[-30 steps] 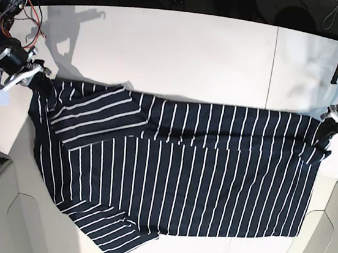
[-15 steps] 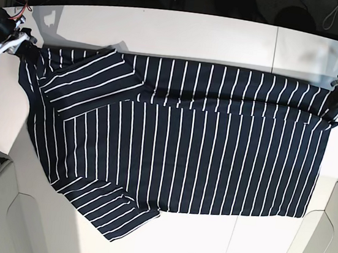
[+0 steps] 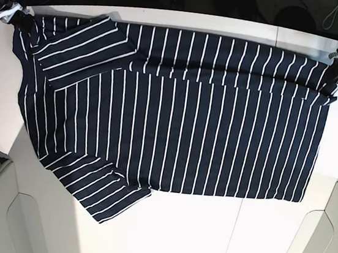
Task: Fold the T-shirt properly
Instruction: 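Drag the shirt with both grippers toward the robot, then release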
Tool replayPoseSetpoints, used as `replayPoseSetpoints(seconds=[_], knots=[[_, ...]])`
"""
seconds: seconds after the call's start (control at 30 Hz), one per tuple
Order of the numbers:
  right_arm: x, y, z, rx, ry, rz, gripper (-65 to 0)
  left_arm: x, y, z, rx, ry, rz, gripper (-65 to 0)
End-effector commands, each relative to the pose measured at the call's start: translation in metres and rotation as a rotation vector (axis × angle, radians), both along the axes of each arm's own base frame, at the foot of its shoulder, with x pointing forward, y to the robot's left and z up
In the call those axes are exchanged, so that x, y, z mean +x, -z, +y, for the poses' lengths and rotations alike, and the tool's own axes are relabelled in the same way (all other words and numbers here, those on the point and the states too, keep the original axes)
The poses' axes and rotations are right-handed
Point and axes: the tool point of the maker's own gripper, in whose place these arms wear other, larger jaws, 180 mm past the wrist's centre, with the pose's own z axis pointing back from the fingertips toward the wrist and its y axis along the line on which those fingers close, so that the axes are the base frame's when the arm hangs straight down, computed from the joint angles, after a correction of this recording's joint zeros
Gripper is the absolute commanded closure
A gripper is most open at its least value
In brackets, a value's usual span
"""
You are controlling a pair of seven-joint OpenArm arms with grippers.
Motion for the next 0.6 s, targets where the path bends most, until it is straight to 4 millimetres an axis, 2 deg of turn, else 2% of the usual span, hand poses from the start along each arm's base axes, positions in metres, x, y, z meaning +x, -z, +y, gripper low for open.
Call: replayPoseSetpoints(seconds=[0.0, 0.3, 0.33, 0.37, 0.4, 0.5, 0.57], knots=[[0.004, -0.011, -0.007, -0.022, -0.01, -0.03, 0.0, 0.004, -0.011, 0.003, 0.013, 0.014, -0.034, 0.0], [0.0, -0.007, -0.011, -0.046, -0.011, -0.008, 0.0, -0.01, 0.001, -0.008, -0.016, 0.003, 0.007, 0.0], [-0.001, -0.006, -0.012, -0.054, -0.011, -0.004, 0.0, -0.011, 0.002, -0.008, -0.018, 0.003, 0.012, -1.0], [-0.001, -0.006, -0.013, -0.064, -0.01, 0.0, 0.0, -0.011, 0.003, -0.009, -0.02, 0.003, 0.013, -5.8], [-0.001, -0.005, -0.015, -0.073, -0.008, -0.001, -4.6, -0.011, 0.003, -0.009, -0.018, 0.003, 0.014, -10.9], [-0.001, -0.005, -0.02, -0.101, 0.001, 0.001, -26.8, -0.01, -0.001, -0.003, -0.004, -0.012, -0.002, -23.6], [0.001, -0.008, -0.025, -0.111, 0.011, -0.013, -34.5, -0.009, -0.007, 0.006, 0.002, -0.038, -0.021, -28.2]])
